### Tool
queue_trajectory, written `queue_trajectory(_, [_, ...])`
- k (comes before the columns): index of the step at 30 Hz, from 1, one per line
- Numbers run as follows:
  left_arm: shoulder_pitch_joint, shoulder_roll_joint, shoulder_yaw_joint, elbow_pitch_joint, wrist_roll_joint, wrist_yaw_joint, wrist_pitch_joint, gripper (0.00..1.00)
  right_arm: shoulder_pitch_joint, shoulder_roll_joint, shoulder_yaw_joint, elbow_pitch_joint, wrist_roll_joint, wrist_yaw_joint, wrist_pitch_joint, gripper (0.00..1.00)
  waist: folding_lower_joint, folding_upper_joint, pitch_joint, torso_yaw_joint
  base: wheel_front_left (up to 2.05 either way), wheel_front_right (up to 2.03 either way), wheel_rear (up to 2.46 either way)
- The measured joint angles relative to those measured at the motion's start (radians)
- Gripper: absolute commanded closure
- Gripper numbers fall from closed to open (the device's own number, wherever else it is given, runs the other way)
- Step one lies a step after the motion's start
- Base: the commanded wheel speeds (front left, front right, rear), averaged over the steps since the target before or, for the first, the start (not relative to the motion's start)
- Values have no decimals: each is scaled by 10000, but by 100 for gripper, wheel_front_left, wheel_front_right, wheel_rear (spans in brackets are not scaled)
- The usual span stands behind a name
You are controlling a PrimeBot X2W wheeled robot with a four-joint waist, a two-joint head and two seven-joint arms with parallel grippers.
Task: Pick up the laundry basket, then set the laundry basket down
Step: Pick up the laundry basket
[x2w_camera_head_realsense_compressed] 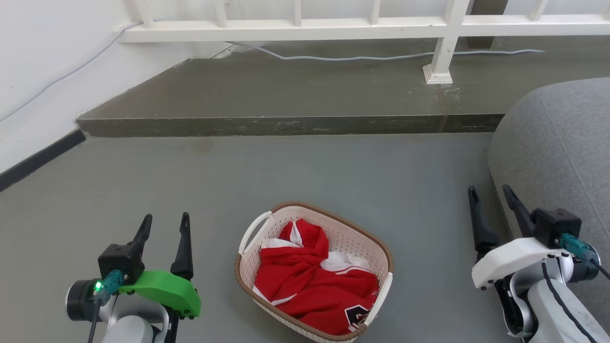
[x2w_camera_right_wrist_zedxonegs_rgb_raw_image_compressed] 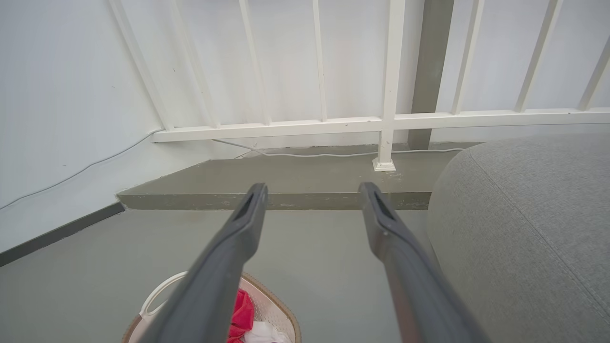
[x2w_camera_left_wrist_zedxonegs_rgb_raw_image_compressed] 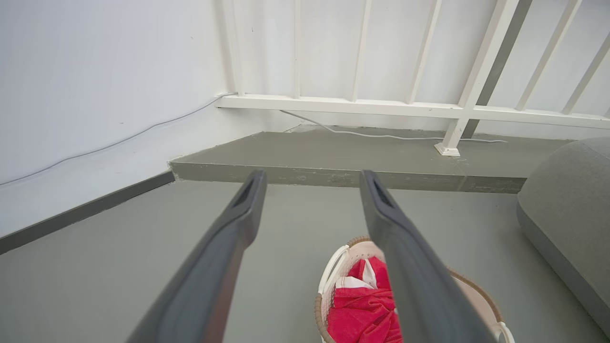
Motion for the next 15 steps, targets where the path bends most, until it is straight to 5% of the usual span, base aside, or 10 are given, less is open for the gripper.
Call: queue_trajectory(15, [-321,-12,-27,-59,0,12,35,0,-42,82,-92,-322,-186,88,-2,0,0,0,416,-29,0,0,0])
